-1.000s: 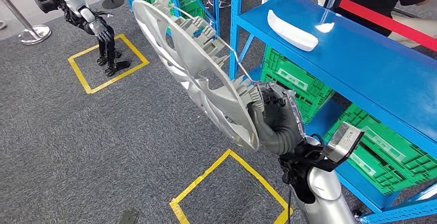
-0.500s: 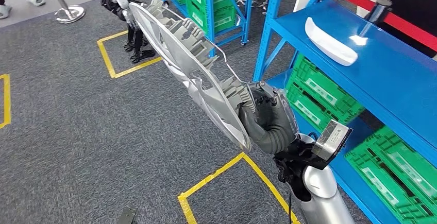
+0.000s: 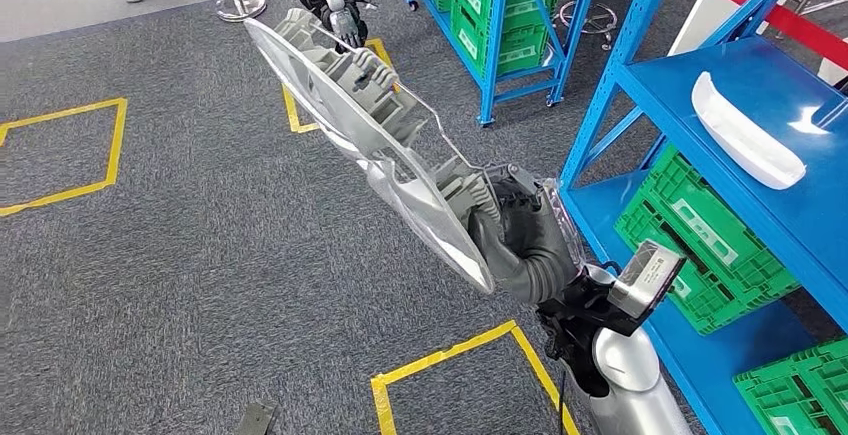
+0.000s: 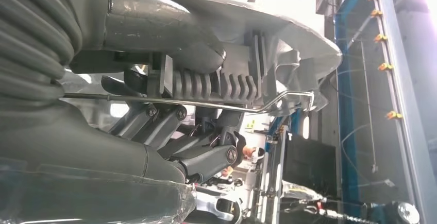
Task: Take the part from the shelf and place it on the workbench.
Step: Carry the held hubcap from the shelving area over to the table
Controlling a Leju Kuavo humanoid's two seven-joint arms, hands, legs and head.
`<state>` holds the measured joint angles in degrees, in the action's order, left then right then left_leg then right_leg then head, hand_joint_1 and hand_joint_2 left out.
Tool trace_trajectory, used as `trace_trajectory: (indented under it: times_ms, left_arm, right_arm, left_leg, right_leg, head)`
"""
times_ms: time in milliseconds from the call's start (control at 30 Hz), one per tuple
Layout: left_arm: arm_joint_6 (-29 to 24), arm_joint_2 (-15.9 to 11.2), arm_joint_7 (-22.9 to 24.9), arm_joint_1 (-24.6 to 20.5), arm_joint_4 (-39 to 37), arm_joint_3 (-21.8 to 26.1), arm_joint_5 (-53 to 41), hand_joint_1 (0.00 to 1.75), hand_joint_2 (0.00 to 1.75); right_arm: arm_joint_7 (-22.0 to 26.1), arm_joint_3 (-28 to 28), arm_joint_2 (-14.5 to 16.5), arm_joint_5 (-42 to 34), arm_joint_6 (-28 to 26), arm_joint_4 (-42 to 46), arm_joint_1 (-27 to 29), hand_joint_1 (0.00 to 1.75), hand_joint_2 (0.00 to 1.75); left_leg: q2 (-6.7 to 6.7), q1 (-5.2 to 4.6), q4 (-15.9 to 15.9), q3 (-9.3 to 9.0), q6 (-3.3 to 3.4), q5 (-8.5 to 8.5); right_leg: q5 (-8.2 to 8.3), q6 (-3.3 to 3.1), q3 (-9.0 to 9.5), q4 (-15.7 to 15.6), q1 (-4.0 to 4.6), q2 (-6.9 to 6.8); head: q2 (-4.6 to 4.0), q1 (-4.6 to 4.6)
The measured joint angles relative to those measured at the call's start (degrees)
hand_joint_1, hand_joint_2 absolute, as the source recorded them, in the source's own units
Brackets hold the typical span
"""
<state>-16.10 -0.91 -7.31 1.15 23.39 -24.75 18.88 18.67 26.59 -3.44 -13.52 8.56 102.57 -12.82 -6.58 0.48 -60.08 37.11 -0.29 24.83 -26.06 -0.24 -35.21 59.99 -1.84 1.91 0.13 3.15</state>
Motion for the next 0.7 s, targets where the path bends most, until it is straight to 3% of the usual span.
trace_trajectory:
  times_ms: [67, 100, 167, 200, 267, 300, 333, 400, 467, 533, 600, 667, 700]
  left_arm:
    - [0.02, 0.07, -0.09, -0.38, -0.16, -0.01, -0.26, 0.00, 1.75]
    - [0.02, 0.09, -0.13, -0.65, -0.20, -0.02, -0.35, 0.00, 1.75]
    - [0.03, 0.20, -0.17, -0.94, -0.28, -0.02, -0.42, 0.00, 1.75]
    - [0.04, 0.24, -0.17, -0.98, -0.32, -0.02, -0.44, 0.00, 1.75]
    - [0.02, 0.20, -0.20, -0.99, -0.40, -0.01, -0.45, 0.00, 1.75]
    - [0.01, 0.12, -0.22, -1.05, -0.42, -0.01, -0.45, 0.00, 1.75]
    - [-0.02, 0.06, -0.27, -1.14, -0.42, 0.00, -0.45, 0.00, 1.75]
    - [-0.09, -0.08, -0.33, -1.29, -0.43, 0.03, -0.45, 0.00, 1.75]
    - [-0.17, -0.21, -0.36, -1.14, -0.44, 0.11, -0.45, 0.00, 1.75]
    - [-0.21, -0.22, -0.54, -0.96, -0.46, 0.20, -0.45, 0.00, 1.75]
    - [-0.13, -0.07, -0.84, -1.10, -0.46, 0.31, -0.45, 0.00, 1.75]
    - [-0.03, 0.12, -1.02, -1.19, -0.48, 0.43, -0.45, 0.00, 1.75]
    - [-0.02, 0.22, -1.04, -1.13, -0.50, 0.48, -0.45, 0.00, 1.75]
  right_arm:
    - [0.02, -0.05, 0.01, 0.03, -0.16, 0.20, 0.16, 1.75, 1.75]
    - [0.04, -0.07, 0.00, 0.03, -0.19, 0.27, 0.24, 1.75, 1.75]
    - [0.06, -0.08, -0.02, 0.04, -0.21, 0.31, 0.33, 1.75, 1.75]
    - [0.05, -0.08, -0.01, 0.05, -0.23, 0.33, 0.39, 1.75, 1.75]
    - [0.02, -0.08, 0.05, 0.10, -0.25, 0.46, 0.43, 1.75, 1.75]
    - [-0.01, -0.08, 0.11, 0.13, -0.25, 0.59, 0.43, 1.75, 1.75]
    - [-0.02, -0.07, 0.15, 0.14, -0.25, 0.70, 0.43, 1.75, 1.75]
    - [-0.02, -0.04, 0.24, 0.14, -0.24, 0.87, 0.43, 1.75, 1.75]
    - [-0.06, 0.02, 0.42, 0.19, -0.22, 1.02, 0.40, 1.75, 1.75]
    - [-0.07, 0.05, 0.52, 0.26, -0.21, 1.18, 0.34, 1.75, 1.75]
    - [-0.03, 0.04, 0.39, 0.29, -0.21, 1.21, 0.29, 1.75, 1.75]
    - [-0.01, 0.04, 0.21, 0.29, -0.21, 1.19, 0.31, 1.75, 1.75]
    - [-0.01, 0.05, 0.15, 0.30, -0.21, 1.19, 0.34, 1.75, 1.75]
  left_leg:
    - [4.45, -0.06, -5.15, 2.55, -0.38, 2.46]
    - [5.83, 0.05, -8.94, 4.56, -0.47, 4.09]
    - [6.56, 0.20, -14.59, 7.80, -0.40, 5.77]
    - [6.61, 0.17, -14.73, 8.06, -0.21, 5.22]
    - [7.42, -0.31, -8.77, 5.02, 0.72, 1.80]
    - [8.63, -0.81, -4.94, 2.91, 1.34, 0.39]
    - [9.74, -1.30, -1.84, 1.20, 1.93, -0.55]
    - [10.69, -2.04, 0.49, 0.01, 2.60, -0.71]
    - [9.37, -1.97, 1.90, -0.73, 3.03, -1.22]
    - [7.93, -1.44, 3.99, -2.18, 3.43, -2.08]
    - [6.34, -1.07, 4.91, -2.95, 3.53, -2.52]
    - [4.48, -0.89, 4.86, -2.98, 3.43, -2.46]
    - [3.53, -0.75, 4.75, -2.99, 3.27, -2.36]
  right_leg:
    - [-0.25, -0.55, 0.39, -0.06, 0.38, -1.18]
    - [-0.42, -0.79, 0.52, -0.06, 0.66, -1.86]
    - [-0.75, -1.14, 0.76, -0.05, 1.15, -3.25]
    - [-0.93, -1.26, 0.91, -0.05, 1.34, -3.92]
    - [-1.34, -1.37, 1.40, -0.07, 1.70, -5.18]
    - [-1.55, -1.35, 1.71, -0.14, 1.82, -5.74]
    - [-1.73, -1.24, 1.97, -0.26, 1.88, -6.25]
    - [-1.97, -0.85, 2.33, -0.62, 1.85, -7.40]
    - [-2.09, -0.45, 2.87, -1.21, 1.90, -8.15]
    - [-2.88, -0.37, 2.63, -0.03, 1.81, -6.04]
    - [-5.24, -0.55, -0.56, 6.21, 1.45, -3.03]
    - [-7.12, -0.18, -4.72, 13.17, 1.06, -2.15]
    - [-6.86, 0.39, -5.63, 14.03, 0.80, -2.08]
  head:
    - [0.00, 0.40]
    - [0.00, 0.57]
    - [0.00, 0.57]
    - [0.00, 0.59]
    - [0.00, 0.57]
    - [0.00, 0.55]
    - [0.00, 0.52]
    - [0.00, 0.51]
    - [0.00, 0.54]
    - [0.00, 0.48]
    - [0.00, 0.29]
    - [0.00, 0.15]
    - [0.00, 0.15]
